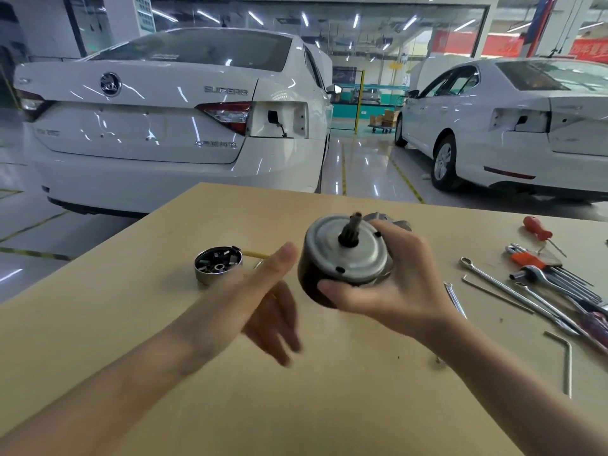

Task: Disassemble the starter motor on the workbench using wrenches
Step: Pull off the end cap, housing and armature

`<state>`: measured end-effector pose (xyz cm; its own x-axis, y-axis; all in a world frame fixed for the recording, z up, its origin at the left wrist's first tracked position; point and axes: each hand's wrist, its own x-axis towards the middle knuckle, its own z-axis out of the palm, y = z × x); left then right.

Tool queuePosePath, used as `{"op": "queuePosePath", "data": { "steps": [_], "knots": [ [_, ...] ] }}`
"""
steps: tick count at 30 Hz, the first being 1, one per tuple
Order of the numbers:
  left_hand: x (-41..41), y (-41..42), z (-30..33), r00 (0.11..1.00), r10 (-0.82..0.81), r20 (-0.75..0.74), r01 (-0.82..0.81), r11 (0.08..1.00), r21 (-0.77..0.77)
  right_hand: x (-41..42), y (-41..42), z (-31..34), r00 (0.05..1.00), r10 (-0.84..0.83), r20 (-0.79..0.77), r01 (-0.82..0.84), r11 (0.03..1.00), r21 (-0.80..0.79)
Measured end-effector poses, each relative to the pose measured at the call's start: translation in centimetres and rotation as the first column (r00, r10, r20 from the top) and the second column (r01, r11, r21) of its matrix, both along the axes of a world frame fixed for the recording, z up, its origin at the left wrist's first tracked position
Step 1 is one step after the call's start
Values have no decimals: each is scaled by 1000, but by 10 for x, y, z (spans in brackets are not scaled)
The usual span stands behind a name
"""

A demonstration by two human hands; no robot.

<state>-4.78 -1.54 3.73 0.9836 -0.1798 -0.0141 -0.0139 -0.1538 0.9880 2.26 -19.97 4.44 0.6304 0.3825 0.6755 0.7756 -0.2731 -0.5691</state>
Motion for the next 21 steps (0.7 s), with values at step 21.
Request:
{"op": "queuePosePath", "data": {
  "steps": [21],
  "knots": [
    [49, -22, -29, 908, 192, 372, -189, 981, -46, 19, -5, 3, 1000, 10, 24, -6, 983, -183]
  ]
}}
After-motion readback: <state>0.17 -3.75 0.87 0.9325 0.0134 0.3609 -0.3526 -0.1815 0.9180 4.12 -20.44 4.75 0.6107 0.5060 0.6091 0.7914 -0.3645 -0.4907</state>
